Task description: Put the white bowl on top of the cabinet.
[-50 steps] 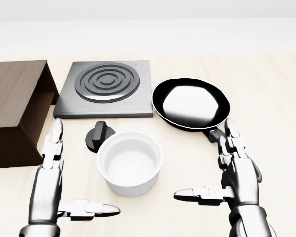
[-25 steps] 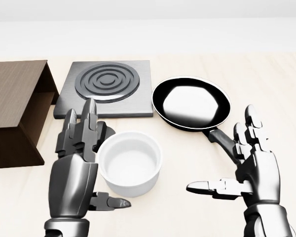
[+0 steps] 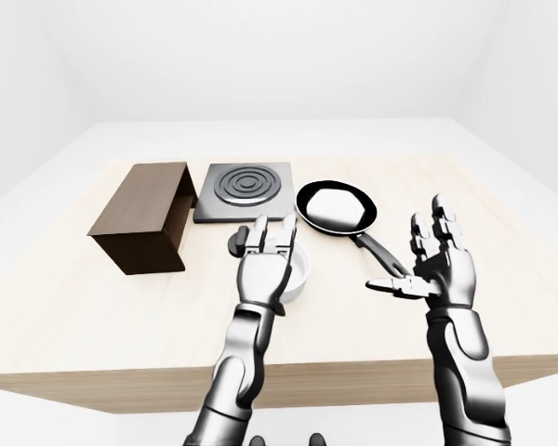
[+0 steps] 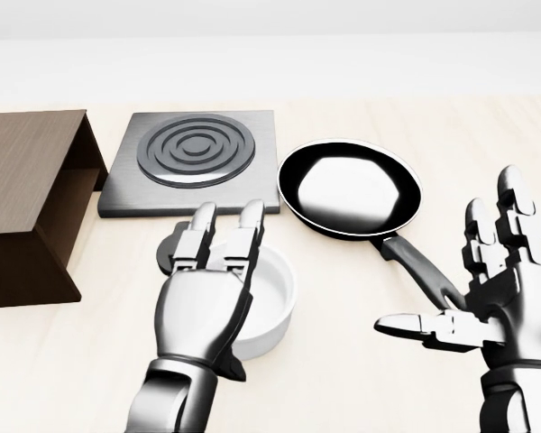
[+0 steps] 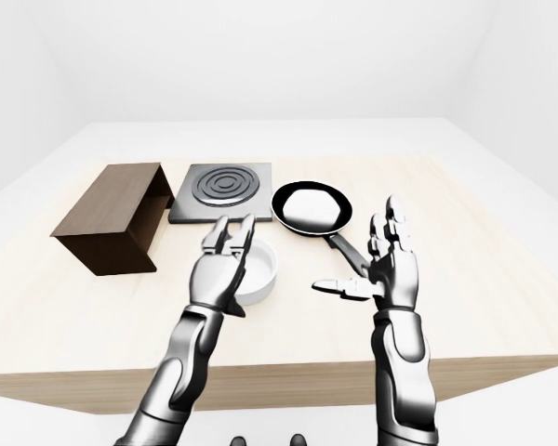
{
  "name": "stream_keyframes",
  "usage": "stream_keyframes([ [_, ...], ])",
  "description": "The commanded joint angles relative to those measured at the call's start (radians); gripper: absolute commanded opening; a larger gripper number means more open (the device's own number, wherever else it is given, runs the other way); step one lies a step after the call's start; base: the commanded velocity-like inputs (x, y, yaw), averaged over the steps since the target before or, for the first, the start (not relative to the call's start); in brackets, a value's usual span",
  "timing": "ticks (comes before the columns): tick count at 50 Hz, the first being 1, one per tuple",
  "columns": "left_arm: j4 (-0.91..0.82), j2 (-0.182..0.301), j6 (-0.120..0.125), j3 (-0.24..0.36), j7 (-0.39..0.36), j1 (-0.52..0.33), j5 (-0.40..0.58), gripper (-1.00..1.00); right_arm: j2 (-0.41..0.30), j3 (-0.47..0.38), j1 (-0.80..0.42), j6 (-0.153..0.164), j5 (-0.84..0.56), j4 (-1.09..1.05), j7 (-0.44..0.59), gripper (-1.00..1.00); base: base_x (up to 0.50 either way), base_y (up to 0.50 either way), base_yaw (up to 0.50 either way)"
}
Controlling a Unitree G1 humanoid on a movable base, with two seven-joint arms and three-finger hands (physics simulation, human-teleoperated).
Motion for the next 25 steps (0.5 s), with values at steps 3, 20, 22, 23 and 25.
stream_keyframes([
  [3, 0.138, -0.025, 0.0, 0.023, -0.039, -0.083, 0.114, 1.0, -0.006, -0.023, -0.001, 0.0, 0.03, -0.027, 0.005, 1.0, 0.0, 0.0, 0.0],
  [20, 0.176, -0.03, 0.0, 0.019, -0.068, -0.077, 0.151, 1.0, -0.005, -0.025, 0.001, 0.0, 0.033, -0.032, 0.007, 1.0, 0.0, 0.0, 0.0],
  [22, 0.19, -0.026, 0.0, 0.018, -0.071, -0.074, 0.156, 1.0, -0.006, -0.026, 0.003, 0.0, 0.036, -0.035, 0.009, 1.0, 0.0, 0.0, 0.0],
  [23, 0.193, -0.024, 0.0, 0.017, -0.078, -0.073, 0.16, 1.0, -0.005, -0.025, 0.002, 0.0, 0.036, -0.033, 0.008, 1.0, 0.0, 0.0, 0.0],
  [25, 0.204, -0.02, 0.0, 0.017, -0.085, -0.07, 0.171, 1.0, -0.005, -0.023, 0.002, 0.0, 0.034, -0.032, 0.008, 1.0, 0.0, 0.0, 0.0],
])
